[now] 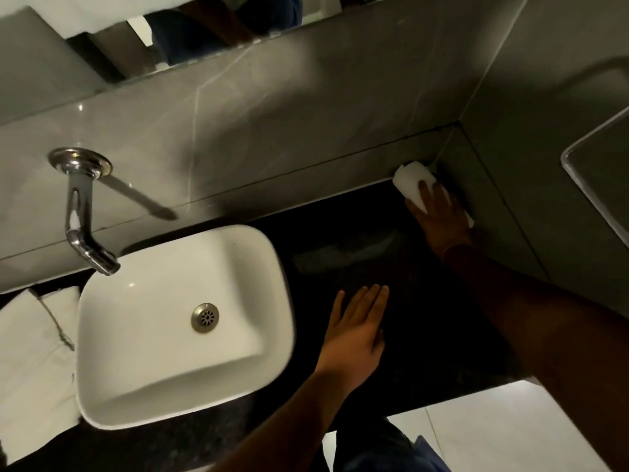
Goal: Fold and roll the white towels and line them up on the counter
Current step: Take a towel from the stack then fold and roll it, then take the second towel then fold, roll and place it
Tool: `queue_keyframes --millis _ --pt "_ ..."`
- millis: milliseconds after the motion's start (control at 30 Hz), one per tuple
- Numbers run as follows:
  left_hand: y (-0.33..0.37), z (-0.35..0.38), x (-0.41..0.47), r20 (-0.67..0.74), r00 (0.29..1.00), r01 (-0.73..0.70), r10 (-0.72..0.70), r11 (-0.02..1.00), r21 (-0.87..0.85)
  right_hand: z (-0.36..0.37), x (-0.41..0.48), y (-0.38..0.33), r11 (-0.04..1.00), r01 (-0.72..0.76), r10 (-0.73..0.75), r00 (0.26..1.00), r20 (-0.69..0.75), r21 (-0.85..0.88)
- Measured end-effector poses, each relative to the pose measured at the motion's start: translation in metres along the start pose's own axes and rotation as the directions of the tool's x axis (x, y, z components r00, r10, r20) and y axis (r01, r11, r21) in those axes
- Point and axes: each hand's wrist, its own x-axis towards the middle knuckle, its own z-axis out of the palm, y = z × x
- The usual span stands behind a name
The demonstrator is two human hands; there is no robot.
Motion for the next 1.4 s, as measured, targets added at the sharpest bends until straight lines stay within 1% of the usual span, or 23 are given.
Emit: queue_keyframes --millis 67,100,200,267,333,433,533,600,700,800,833,900,967,1033,1067,1133,1200,1233,1333,1400 --pt "-0.006 0.003 -0.007 0.008 1.000 0.009 -0.009 1.000 0.008 0.002 0.007 0.004 0.998 0.044 -0.044 0.999 -0.015 -0.040" --pt "-0.009 0.004 -0.009 0.014 1.000 0.016 -0.016 1.000 0.016 0.003 0.010 0.006 0.999 0.023 -0.024 1.000 -0.017 -0.040" --pt "-0.013 0.004 -0.014 0.023 1.000 0.020 -0.020 1.000 0.024 -0.003 0.017 0.002 0.981 -0.186 0.182 0.981 0.059 0.062" --pt "-0.015 0.000 -0.014 0.015 1.000 0.011 -0.011 1.000 0.022 -0.006 0.020 -0.005 0.959 -0.273 0.265 0.959 0.097 0.077" --pt "-0.019 -0.005 -0.013 -0.014 1.000 0.013 -0.013 1.000 0.023 -0.007 0.021 -0.011 0.951 -0.298 0.286 0.950 0.127 0.088" --pt "-0.027 -0.013 -0.012 -0.066 0.998 0.021 -0.020 1.000 0.017 -0.015 0.020 -0.021 0.949 -0.305 0.297 0.949 0.104 0.074" --pt "-0.034 -0.024 -0.017 -0.095 0.995 0.028 -0.023 0.998 0.061 -0.040 0.002 -0.061 0.938 -0.338 0.336 0.941 0.038 0.079" --pt "-0.042 -0.035 -0.022 -0.130 0.991 0.041 -0.029 0.994 0.098 -0.067 -0.010 -0.102 0.934 -0.338 0.337 0.941 0.030 0.117" --pt "-0.067 -0.064 -0.043 -0.199 0.976 0.121 -0.090 0.981 0.152 -0.110 -0.025 -0.174 0.936 -0.254 0.259 0.966 0.011 0.242" --pt "-0.097 -0.101 -0.079 -0.297 0.932 0.258 -0.208 0.955 0.143 -0.146 -0.036 -0.235 0.917 -0.104 0.149 0.985 -0.090 0.384" --pt "-0.111 -0.113 -0.097 -0.345 0.905 0.314 -0.251 0.939 0.138 -0.156 -0.035 -0.259 0.903 -0.026 0.088 0.988 -0.126 0.428" --pt "-0.135 -0.131 -0.133 -0.407 0.844 0.424 -0.349 0.900 0.107 -0.165 -0.039 -0.299 0.870 0.153 -0.041 0.970 -0.241 0.468" --pt "-0.165 -0.142 -0.172 -0.435 0.770 0.548 -0.467 0.833 0.078 -0.170 -0.040 -0.341 0.840 0.277 -0.159 0.948 -0.277 0.467" --pt "-0.201 -0.146 -0.220 -0.449 0.671 0.674 -0.590 0.737 0.038 -0.178 -0.039 -0.395 0.813 0.358 -0.264 0.930 -0.257 0.459" --pt "-0.214 -0.146 -0.237 -0.428 0.647 0.709 -0.631 0.704 0.035 -0.179 -0.039 -0.414 0.811 0.371 -0.292 0.927 -0.237 0.452" --pt "-0.244 -0.144 -0.273 -0.386 0.636 0.744 -0.668 0.664 0.076 -0.182 -0.036 -0.463 0.822 0.384 -0.340 0.924 -0.178 0.421" --pt "-0.274 -0.148 -0.298 -0.380 0.636 0.755 -0.672 0.643 0.127 -0.182 -0.028 -0.511 0.834 0.392 -0.375 0.919 -0.123 0.388" --pt "-0.291 -0.151 -0.307 -0.388 0.635 0.755 -0.668 0.644 0.126 -0.180 -0.022 -0.536 0.835 0.406 -0.398 0.912 -0.103 0.371" --pt "-0.339 -0.163 -0.332 -0.431 0.607 0.761 -0.668 0.646 0.070 -0.172 -0.009 -0.606 0.840 0.444 -0.455 0.890 -0.042 0.312" --pt "-0.377 -0.165 -0.352 -0.416 0.582 0.773 -0.699 0.634 0.017 -0.165 -0.003 -0.657 0.832 0.475 -0.490 0.871 -0.023 0.287"
